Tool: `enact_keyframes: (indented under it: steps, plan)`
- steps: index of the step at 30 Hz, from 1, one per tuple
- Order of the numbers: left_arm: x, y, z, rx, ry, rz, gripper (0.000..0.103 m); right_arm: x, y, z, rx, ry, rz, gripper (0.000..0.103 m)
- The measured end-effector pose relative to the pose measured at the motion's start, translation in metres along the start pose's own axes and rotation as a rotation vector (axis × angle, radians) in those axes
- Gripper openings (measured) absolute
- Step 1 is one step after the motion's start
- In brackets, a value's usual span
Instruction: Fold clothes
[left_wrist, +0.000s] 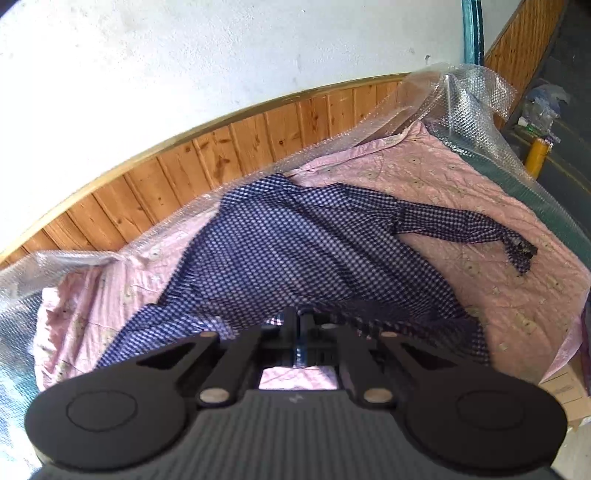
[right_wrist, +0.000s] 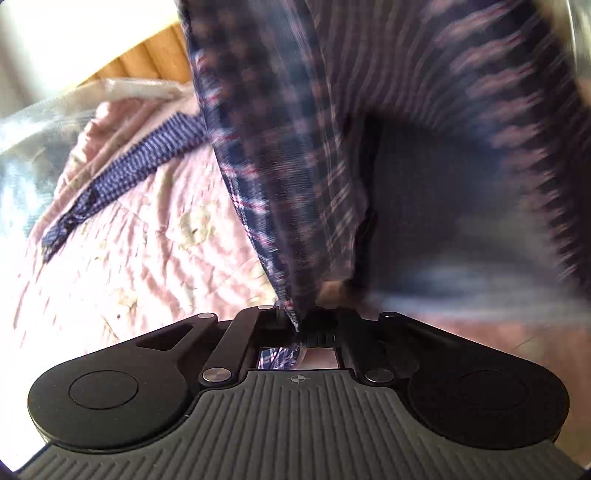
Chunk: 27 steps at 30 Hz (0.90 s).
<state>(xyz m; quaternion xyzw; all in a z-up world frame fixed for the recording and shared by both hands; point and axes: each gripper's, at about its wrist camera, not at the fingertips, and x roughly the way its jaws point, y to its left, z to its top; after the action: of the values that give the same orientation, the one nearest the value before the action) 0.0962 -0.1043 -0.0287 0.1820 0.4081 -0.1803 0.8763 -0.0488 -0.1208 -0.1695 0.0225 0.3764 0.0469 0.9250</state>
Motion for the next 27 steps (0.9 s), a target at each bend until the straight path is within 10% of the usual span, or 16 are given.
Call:
enact_keyframes:
  steps: [6,9,11,13,17,19,22,27]
  plan:
    - [0.019,0.021,-0.048,0.031,0.056,0.044,0.002,-0.034,0.031,-0.050,-0.718,0.061,0.039,0.003]
    - [0.027,0.026,-0.076,0.027,0.078,0.038,0.002,-0.034,0.011,-0.069,-0.707,0.120,0.045,0.016]
    - [0.026,0.027,-0.082,0.015,0.061,0.023,0.002,-0.043,-0.013,-0.068,-0.611,0.080,-0.037,0.061]
    - [0.025,0.029,-0.088,0.002,0.044,0.008,0.002,-0.042,-0.034,-0.065,-0.566,0.036,-0.171,0.077]
    - [0.023,0.031,-0.100,-0.023,0.010,-0.022,0.002,-0.008,-0.060,-0.063,-0.681,0.048,-0.348,0.082]
    - [0.022,0.032,-0.106,-0.035,-0.007,-0.038,0.002,0.012,-0.070,-0.057,-0.729,0.078,-0.387,0.071]
    - [0.041,0.040,-0.101,-0.062,-0.041,0.017,0.002,0.028,-0.099,-0.032,-0.629,0.152,-0.330,0.010]
    - [0.106,0.053,-0.093,-0.127,-0.032,0.139,0.014,0.038,-0.180,0.025,-0.153,0.183,-0.148,0.005]
